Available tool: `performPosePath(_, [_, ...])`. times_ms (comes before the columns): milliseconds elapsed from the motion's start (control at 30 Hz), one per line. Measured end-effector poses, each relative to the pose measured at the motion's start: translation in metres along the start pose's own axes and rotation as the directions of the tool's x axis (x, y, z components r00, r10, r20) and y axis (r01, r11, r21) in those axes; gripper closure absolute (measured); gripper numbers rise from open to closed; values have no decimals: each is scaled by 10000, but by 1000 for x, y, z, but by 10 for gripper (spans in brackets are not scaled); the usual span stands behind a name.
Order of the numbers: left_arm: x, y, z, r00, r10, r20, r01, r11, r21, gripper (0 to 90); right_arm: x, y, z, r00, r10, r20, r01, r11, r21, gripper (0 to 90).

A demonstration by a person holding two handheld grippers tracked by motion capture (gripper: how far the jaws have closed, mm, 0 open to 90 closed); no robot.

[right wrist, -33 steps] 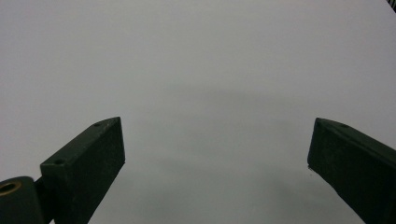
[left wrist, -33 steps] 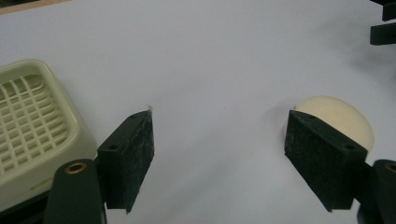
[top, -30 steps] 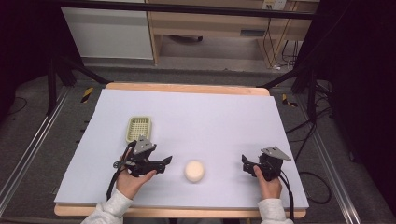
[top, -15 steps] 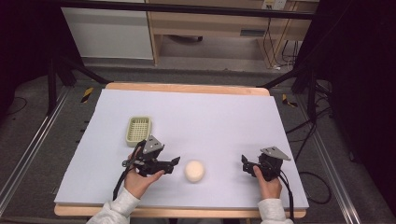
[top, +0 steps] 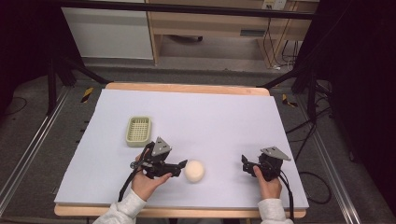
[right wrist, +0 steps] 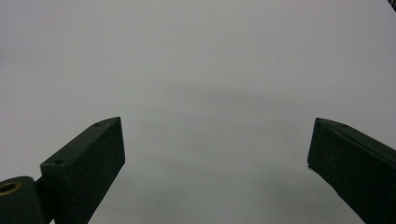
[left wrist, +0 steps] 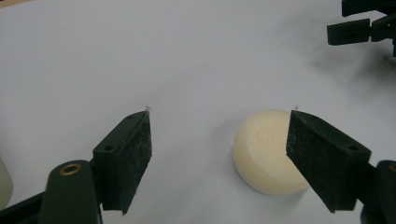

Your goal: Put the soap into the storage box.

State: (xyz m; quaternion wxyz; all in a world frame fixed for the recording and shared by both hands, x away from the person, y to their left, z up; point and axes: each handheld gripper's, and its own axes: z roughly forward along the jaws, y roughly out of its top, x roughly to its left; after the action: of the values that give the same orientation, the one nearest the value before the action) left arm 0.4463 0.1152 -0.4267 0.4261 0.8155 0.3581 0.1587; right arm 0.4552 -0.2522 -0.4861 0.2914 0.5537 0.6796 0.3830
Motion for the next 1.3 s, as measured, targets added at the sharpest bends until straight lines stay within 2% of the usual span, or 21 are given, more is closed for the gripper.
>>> performPosePath(1300, [-28,-2,26,9984,367,427,-391,9976,567,201,0,0,0,10000,-10,-19,10,10000,40,44])
